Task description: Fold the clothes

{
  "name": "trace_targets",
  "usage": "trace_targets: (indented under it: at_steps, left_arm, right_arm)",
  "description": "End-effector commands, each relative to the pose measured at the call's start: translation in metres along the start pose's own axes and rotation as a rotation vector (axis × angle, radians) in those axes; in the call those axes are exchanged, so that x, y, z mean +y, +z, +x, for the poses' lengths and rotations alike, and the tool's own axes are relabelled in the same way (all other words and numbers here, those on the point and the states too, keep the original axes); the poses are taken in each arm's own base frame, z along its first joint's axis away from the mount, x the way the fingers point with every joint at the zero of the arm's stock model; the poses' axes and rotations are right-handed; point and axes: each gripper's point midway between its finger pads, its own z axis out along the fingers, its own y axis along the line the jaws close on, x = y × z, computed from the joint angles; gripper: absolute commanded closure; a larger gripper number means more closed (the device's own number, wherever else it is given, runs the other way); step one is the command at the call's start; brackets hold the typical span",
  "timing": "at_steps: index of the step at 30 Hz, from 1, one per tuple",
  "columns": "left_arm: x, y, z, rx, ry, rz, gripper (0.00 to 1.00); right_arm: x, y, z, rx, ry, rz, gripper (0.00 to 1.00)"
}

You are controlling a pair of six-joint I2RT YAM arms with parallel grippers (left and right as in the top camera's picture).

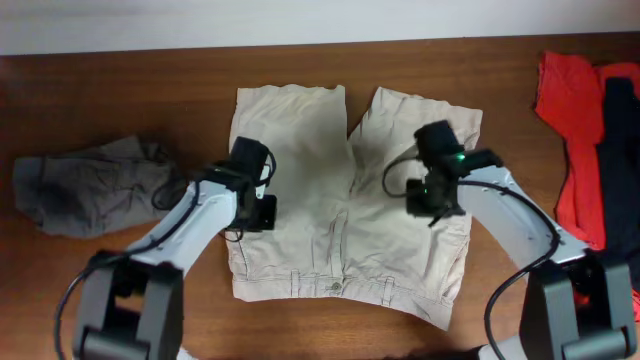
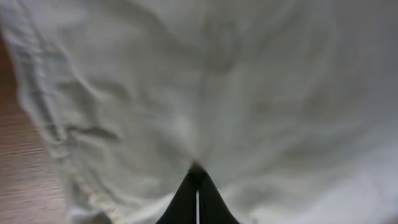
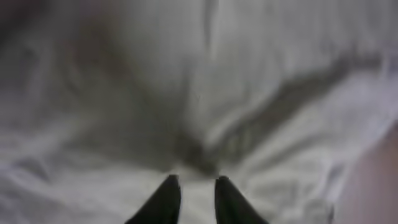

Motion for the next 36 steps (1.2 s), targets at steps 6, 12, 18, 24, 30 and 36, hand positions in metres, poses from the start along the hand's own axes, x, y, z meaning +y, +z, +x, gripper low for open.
trace_targets:
  at_steps: [6, 12, 18, 24, 30, 36]
  left_arm:
    - [0.010, 0.013, -0.003, 0.000, -0.111, -0.043, 0.96]
    - [0.015, 0.016, -0.020, -0.065, -0.130, -0.060, 0.96]
    - [0.016, 0.037, -0.025, -0.062, -0.130, -0.072, 0.96]
    - [0.041, 0.066, -0.044, -0.101, -0.199, -0.083, 0.96]
    - [0.073, 0.077, -0.085, -0.220, -0.280, -0.084, 0.96]
    - [0.075, 0.062, -0.157, -0.376, -0.185, -0.061, 0.96]
  right_arm:
    - [-0.036, 0.007, -0.066, -0.189, 0.063, -0.127, 0.87]
    - [-0.051, 0.043, -0.067, -0.137, 0.103, -0.139, 0.88]
    - [-0.058, 0.084, -0.044, -0.010, 0.133, -0.104, 0.94]
    - [-0.095, 0.080, 0.009, 0.180, 0.371, 0.131, 0.96]
    - [-0.088, 0.070, 0.041, 0.307, 0.460, 0.156, 0.96]
    - [-0.056, 0.061, 0.054, 0.361, 0.467, 0.121, 0.96]
